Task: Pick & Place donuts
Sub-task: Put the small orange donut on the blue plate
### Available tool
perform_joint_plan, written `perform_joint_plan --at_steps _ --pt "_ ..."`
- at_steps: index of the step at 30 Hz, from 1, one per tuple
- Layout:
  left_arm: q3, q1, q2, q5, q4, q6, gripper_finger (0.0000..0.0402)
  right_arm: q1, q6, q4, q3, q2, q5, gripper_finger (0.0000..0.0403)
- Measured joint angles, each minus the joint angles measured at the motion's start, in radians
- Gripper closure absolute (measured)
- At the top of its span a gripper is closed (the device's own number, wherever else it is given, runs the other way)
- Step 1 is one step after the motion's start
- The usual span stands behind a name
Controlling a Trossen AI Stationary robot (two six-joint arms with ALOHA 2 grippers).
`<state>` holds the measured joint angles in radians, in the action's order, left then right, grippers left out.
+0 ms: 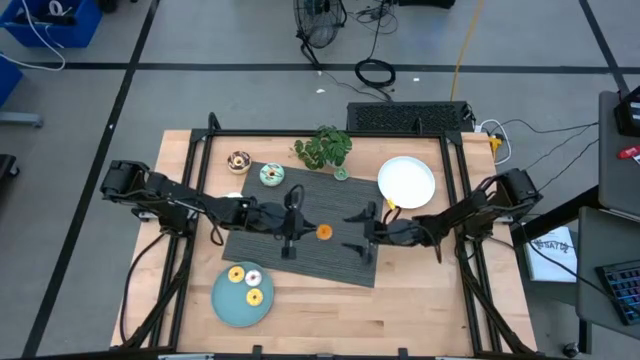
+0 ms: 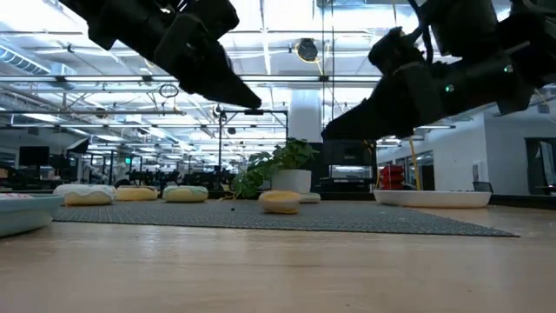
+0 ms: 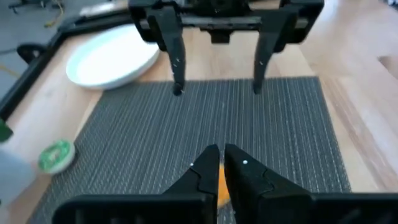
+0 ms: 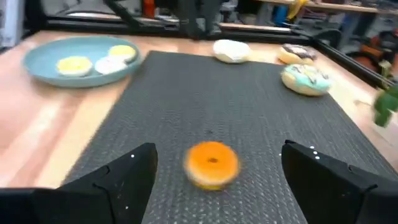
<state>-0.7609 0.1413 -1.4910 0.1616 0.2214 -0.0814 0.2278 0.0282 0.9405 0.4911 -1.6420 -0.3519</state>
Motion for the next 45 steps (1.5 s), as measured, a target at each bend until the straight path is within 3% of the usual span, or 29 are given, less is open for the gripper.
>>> perform_joint_plan --at_steps 6,11,16,24,31,39,45 --pt "0.0 0.0 0.0 0.0 -0.011 0.014 0.0365 -0.019 0.023 -0.003 0.032 -0.076 -0.087 0.0083" --pt "0.0 0.0 0.0 0.001 -0.01 0.015 0.0364 -0.018 0.022 -0.037 0.13 -0.201 -0.061 0.0083" --pt "0.0 0.0 0.0 0.001 -0.01 0.022 0.0364 -0.017 0.012 -0.19 0.267 -0.309 -0.064 0.0083" --pt "0.0 0.0 -0.001 0.001 -0.019 0.037 0.0364 -0.022 0.039 -0.298 0.342 -0.337 -0.068 0.0088" --pt "0.0 0.0 -0.001 0.001 -0.019 0.038 0.0364 -0.049 0.143 -0.343 0.342 -0.336 -0.048 0.0153" --pt "0.0 0.0 -0.001 0.001 -0.023 0.038 0.0364 -0.048 0.087 -0.297 0.34 -0.298 0.017 0.0254" --pt "0.0 0.0 -0.001 -0.031 -0.042 0.034 0.0364 -0.014 0.057 -0.305 0.34 -0.205 0.017 0.0298"
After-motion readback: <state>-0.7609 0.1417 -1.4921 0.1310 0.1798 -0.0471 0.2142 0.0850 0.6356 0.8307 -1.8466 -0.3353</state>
